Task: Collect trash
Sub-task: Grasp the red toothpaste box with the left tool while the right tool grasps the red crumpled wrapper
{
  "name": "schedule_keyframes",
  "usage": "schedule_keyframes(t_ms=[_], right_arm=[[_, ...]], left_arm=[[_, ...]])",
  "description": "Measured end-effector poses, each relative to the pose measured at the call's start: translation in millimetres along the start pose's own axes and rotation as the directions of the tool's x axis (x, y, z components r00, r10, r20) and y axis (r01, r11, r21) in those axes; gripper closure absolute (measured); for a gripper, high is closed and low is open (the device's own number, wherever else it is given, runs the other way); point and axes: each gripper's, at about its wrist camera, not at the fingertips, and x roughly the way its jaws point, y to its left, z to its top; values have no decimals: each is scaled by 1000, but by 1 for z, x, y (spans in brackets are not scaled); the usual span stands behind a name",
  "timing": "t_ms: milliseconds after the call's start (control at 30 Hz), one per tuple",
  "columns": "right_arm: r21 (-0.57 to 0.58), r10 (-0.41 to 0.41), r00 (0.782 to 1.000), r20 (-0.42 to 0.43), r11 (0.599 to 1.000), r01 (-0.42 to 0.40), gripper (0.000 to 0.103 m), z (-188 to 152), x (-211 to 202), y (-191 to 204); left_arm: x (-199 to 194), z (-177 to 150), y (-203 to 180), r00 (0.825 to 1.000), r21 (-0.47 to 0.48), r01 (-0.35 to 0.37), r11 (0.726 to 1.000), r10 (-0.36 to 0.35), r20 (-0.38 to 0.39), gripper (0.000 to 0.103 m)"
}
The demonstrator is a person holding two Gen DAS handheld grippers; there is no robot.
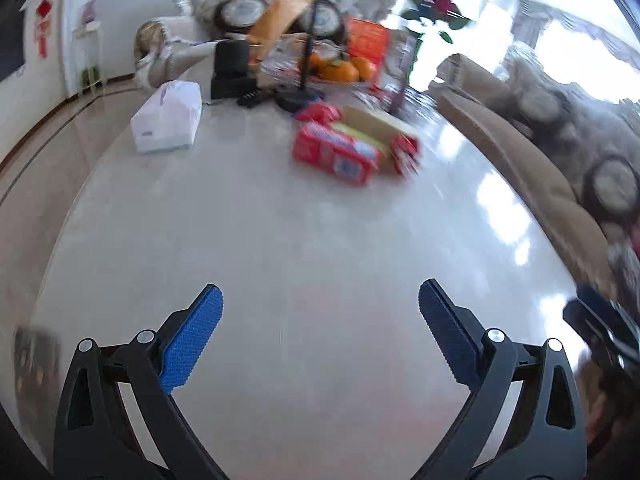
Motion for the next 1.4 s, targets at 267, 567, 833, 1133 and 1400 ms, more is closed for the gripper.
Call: schedule_keyframes(t_ms=[267, 567, 833, 1133, 1400], right_arm=[[3, -3, 1000, 13, 1000, 3, 31, 88, 107, -5], [90, 43, 993, -110, 995, -33, 31, 117, 193, -12], [120, 56, 991, -119, 992, -42, 25, 135, 218, -1], [97, -36, 980, -197, 994, 56, 25, 133, 252, -5], [136, 23, 974, -227, 991, 8, 25, 131, 253, -19]], left_arm=[[95, 80, -2, 997, 82, 77, 994, -79, 20, 7], [159, 98, -10, 989, 352, 137, 926, -110, -96, 7], [174, 114, 3, 961, 285, 275, 918, -257, -100, 7], [182, 117, -4, 933, 265, 358, 895, -337, -123, 7], [175, 107, -18, 928, 344, 372, 862, -344, -141, 7]])
